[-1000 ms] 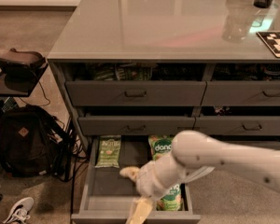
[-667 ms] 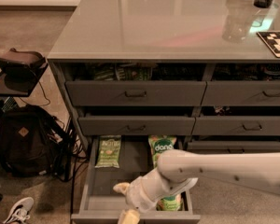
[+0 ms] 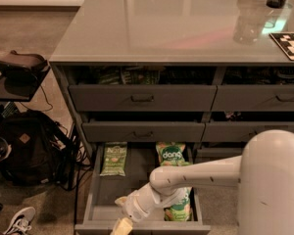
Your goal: Pick green jalapeno chip bag from bottom drawer and place on counter
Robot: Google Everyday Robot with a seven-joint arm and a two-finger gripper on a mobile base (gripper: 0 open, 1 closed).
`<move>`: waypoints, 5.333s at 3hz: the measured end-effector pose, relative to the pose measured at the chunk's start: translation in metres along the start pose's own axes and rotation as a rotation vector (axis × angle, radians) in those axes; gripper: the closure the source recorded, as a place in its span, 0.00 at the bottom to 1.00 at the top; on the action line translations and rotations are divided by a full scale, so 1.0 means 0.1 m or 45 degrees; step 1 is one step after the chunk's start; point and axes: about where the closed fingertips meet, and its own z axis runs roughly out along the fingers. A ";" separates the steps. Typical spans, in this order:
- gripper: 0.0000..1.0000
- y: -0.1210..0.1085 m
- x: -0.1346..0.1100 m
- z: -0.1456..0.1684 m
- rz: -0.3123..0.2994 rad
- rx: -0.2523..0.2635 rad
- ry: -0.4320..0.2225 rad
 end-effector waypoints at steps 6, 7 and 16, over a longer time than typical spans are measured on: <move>0.00 -1.08 -0.77 0.09 -0.298 0.153 -0.167; 0.00 -1.28 -0.79 -0.01 -0.294 0.229 -0.277; 0.00 -3.68 0.30 0.31 0.308 0.486 -0.238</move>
Offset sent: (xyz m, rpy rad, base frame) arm 0.0832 0.0414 -0.0360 0.1237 -0.0955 -0.0388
